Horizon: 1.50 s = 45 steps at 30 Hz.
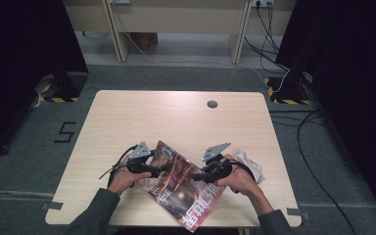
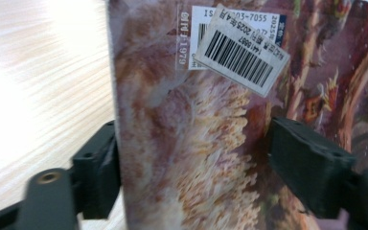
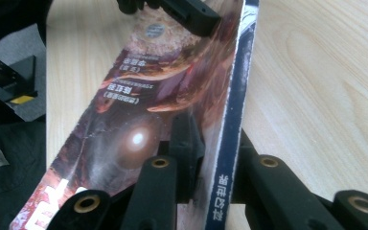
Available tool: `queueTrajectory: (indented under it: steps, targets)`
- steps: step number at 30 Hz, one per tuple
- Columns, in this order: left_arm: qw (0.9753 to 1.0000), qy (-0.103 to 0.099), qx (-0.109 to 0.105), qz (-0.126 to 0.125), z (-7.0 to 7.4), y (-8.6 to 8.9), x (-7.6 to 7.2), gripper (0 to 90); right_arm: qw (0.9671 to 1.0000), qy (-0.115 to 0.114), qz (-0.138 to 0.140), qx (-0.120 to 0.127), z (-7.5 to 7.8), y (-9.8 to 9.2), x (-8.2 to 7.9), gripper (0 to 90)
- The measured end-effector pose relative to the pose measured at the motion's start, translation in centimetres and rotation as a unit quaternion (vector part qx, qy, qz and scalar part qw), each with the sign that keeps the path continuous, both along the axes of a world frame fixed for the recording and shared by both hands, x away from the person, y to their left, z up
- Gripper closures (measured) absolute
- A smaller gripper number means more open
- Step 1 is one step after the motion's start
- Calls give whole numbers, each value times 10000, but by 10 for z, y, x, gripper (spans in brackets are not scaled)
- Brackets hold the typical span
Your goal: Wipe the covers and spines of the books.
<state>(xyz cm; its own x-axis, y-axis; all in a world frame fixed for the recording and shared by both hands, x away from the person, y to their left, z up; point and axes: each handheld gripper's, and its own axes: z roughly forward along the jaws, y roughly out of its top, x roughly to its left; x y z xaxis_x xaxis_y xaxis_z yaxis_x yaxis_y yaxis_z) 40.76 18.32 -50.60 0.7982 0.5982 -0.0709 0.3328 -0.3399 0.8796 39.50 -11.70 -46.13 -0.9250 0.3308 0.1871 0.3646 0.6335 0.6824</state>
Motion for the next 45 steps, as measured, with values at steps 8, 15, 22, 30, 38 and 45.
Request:
queueTrajectory:
  steps: [8,15,22,30,38,45]
  targets:
    - [9973,-470,558,-62,-1,10,-16,570,9973,-354,-119,-631,3,8,5,806]
    - [9927,-850,851,-117,1,20,-36,713,9941,-589,-130,-906,5,18,9,770]
    - [9879,-1103,1093,-49,4,23,-55,767,9932,-662,-172,-944,4,24,11,714]
    - [9872,-1072,1149,254,8,25,-65,795,9929,-674,-675,-707,10,16,17,583]
    - [9877,-1048,1023,545,14,38,-78,829,9884,-729,-1332,-90,29,-21,20,483]
    - [9844,-1190,1149,596,17,36,-87,835,9715,-753,-2235,-237,28,-62,21,447]
